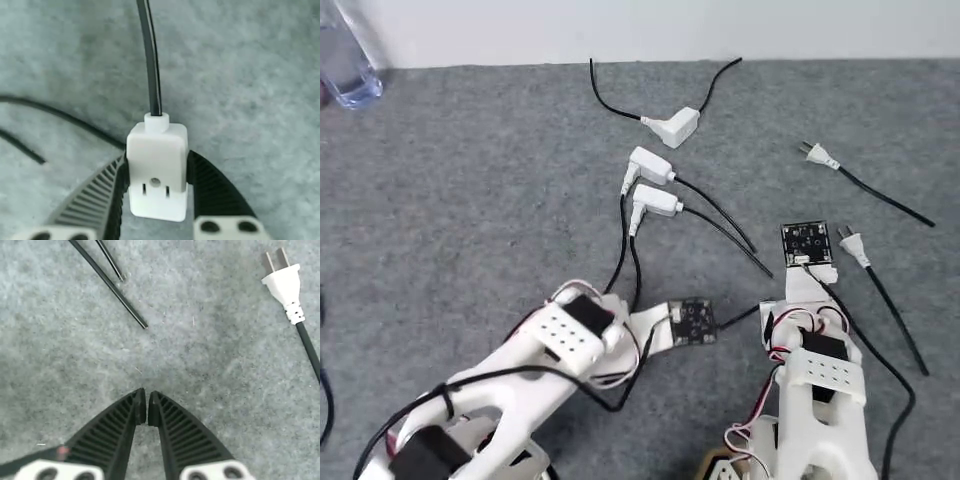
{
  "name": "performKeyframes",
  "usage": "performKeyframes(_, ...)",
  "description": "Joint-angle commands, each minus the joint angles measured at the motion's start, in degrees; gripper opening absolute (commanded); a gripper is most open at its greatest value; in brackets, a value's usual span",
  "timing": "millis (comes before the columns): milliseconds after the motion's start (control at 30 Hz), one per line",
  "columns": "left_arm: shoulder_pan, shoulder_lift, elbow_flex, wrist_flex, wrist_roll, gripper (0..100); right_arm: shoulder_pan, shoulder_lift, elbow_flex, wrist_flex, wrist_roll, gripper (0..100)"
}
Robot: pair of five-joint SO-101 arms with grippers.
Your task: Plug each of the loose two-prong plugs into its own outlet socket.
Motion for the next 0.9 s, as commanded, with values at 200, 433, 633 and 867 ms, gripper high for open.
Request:
performKeyframes(200,2.29,-2.46,1.01,0.09,0.53,2,0.31,-0.04,-3.16,-0.75,-0.44,0.8)
performKeyframes(433,-1.23,-2.46,1.01,0.18,1.23,3,-0.66,-0.04,-3.08,-0.84,-0.09,0.8)
performKeyframes(633,-1.14,-2.90,0.92,0.18,15.65,25,-1.54,-0.13,-2.29,-1.19,0.09,0.8)
performKeyframes(867,2.81,-2.90,1.27,4.13,9.32,28,-1.54,-0.13,-2.29,-1.19,0.09,0.8)
